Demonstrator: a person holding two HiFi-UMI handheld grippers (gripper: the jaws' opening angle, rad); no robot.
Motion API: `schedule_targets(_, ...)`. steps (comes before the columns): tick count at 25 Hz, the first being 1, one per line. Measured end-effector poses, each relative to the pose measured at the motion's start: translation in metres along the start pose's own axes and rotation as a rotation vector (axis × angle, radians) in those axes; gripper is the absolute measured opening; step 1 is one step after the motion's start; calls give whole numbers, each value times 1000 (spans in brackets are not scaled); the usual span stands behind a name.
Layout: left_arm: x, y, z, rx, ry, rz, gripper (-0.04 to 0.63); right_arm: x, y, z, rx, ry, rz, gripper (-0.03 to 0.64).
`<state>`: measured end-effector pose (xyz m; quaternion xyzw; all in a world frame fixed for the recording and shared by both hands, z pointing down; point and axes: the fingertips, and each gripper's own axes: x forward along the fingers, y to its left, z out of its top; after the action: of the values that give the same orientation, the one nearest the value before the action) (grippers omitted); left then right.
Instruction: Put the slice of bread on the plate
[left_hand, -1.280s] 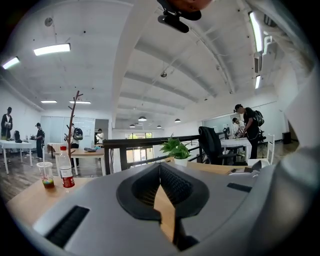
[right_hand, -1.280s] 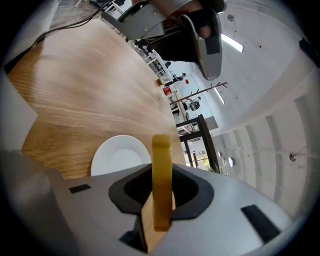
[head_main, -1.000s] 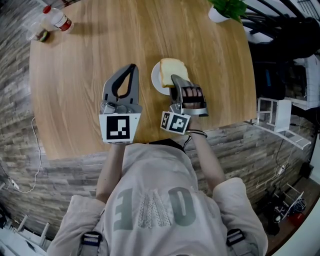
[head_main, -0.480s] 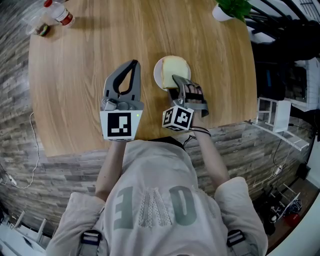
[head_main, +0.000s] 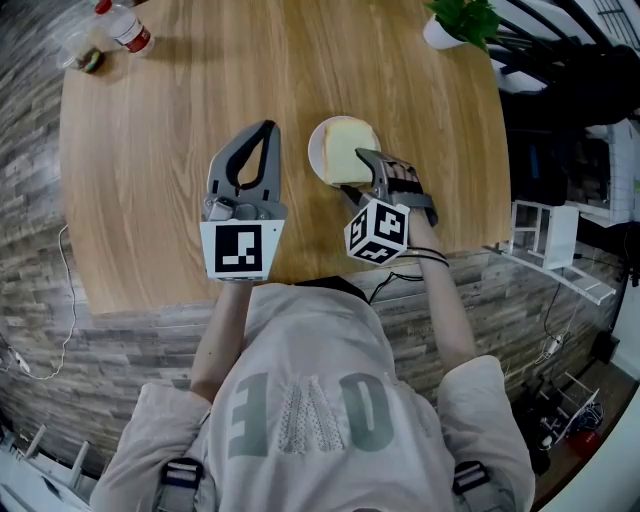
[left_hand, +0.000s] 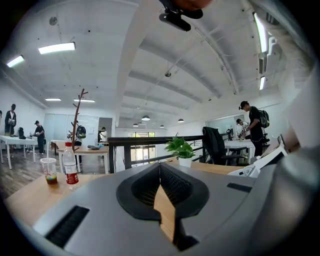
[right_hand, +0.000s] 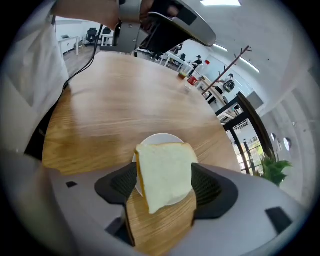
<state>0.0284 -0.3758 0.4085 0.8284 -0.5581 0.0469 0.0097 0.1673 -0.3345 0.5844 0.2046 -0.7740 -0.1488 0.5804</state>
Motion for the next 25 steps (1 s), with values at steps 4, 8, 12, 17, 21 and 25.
schedule_targets(4,0,-1,5,7,-10,-6,8,-21,-17,8,39,-44,-22,321)
schedule_targets(8,0,-3,10,13,-22,-16,8,-61,-58,30,165,-178,-130,321)
schedule_targets(12,1,-10,14,29,-33,-28,8,-115,-121,53,555,-493,-291,319)
schedule_targets(17,0,-20,23,51,-66,-47,8,-168,-164,41,940,-741,-561,319)
schedule_targets(21,-3,-30,27,44,-80,-64,8,-189,-153,38,1083,-881,-604,318)
schedule_targets(25,-5,-34,28,48,-62,-76,8,-196,-135,25,1288,-932,-586,114)
